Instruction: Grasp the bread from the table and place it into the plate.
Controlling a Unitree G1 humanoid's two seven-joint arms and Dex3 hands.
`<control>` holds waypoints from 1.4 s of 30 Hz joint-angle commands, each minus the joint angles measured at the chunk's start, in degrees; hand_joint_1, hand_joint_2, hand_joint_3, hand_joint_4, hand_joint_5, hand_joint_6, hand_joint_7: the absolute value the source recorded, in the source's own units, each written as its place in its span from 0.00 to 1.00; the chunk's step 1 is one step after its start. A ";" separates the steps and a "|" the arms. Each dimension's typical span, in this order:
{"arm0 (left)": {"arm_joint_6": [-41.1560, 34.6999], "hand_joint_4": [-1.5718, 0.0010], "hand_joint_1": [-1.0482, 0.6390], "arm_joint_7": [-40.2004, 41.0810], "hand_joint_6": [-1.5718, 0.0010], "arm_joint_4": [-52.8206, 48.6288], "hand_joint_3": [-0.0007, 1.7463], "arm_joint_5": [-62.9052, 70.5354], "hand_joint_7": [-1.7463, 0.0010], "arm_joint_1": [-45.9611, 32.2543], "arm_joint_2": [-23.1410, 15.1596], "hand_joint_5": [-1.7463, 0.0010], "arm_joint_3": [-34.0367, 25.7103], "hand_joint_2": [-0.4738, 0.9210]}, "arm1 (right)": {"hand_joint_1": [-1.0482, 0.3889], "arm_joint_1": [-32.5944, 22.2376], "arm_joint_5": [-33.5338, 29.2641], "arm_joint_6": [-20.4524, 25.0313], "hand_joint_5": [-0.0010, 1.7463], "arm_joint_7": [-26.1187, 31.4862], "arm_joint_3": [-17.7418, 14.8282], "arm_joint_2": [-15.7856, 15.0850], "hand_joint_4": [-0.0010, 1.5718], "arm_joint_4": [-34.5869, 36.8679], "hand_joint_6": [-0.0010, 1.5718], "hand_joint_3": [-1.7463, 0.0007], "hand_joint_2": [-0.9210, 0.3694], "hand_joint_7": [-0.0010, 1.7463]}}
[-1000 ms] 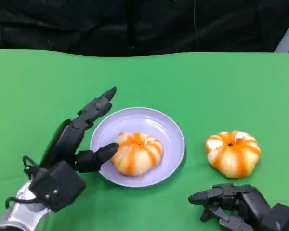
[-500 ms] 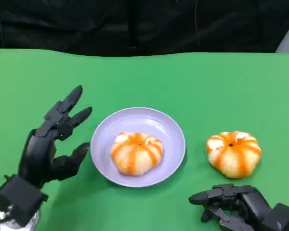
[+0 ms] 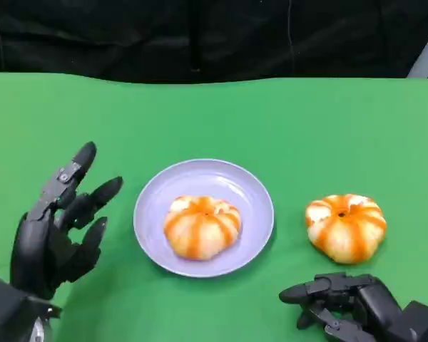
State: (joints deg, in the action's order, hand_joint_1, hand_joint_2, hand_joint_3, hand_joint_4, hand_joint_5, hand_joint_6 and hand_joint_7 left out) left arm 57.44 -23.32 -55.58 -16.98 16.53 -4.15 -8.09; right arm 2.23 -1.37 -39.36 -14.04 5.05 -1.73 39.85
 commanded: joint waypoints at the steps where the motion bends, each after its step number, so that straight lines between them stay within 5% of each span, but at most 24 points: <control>1: -1.15 0.58 0.13 -3.23 0.77 0.75 0.27 -2.21 0.99 -1.45 0.32 0.98 -2.05 1.00 | 0.68 -0.29 0.86 0.70 0.69 -0.71 -0.55 -0.74 0.51 0.69 0.76 0.78 0.00 0.09; 30: -3.03 0.56 0.14 -7.68 0.72 1.17 0.25 -1.11 0.99 -9.19 2.90 0.99 -3.97 1.00 | 0.69 0.11 1.01 0.28 0.72 -1.09 -0.71 -1.13 0.50 1.54 0.75 0.77 0.00 0.10; 35: -2.88 0.55 0.25 -6.48 0.70 1.53 0.21 -0.60 0.99 -9.65 3.31 0.99 -4.27 1.00 | 0.69 0.19 0.55 -0.04 0.73 -0.63 -0.68 -1.23 0.49 1.70 0.75 0.77 0.00 0.10; 37: -2.03 0.51 0.50 -4.19 0.66 1.16 0.14 1.06 0.98 -9.63 3.35 0.98 -4.33 1.00 | 0.68 0.25 0.66 0.04 0.72 -0.71 -0.72 -1.25 0.49 1.66 0.75 0.77 0.00 0.10; 42: -2.14 0.48 0.68 1.19 0.55 1.08 0.18 3.97 0.96 -9.99 3.93 0.98 -4.43 1.00 | 0.69 0.46 0.80 0.01 0.72 -0.81 -0.85 -1.36 0.49 1.98 0.75 0.77 0.00 0.10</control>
State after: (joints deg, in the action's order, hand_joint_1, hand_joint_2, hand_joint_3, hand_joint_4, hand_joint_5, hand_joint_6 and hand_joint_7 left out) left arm 54.99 -24.84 -54.69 -14.16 7.37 -0.09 -11.96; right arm 2.71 -0.64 -39.70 -14.84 4.96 -2.00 40.84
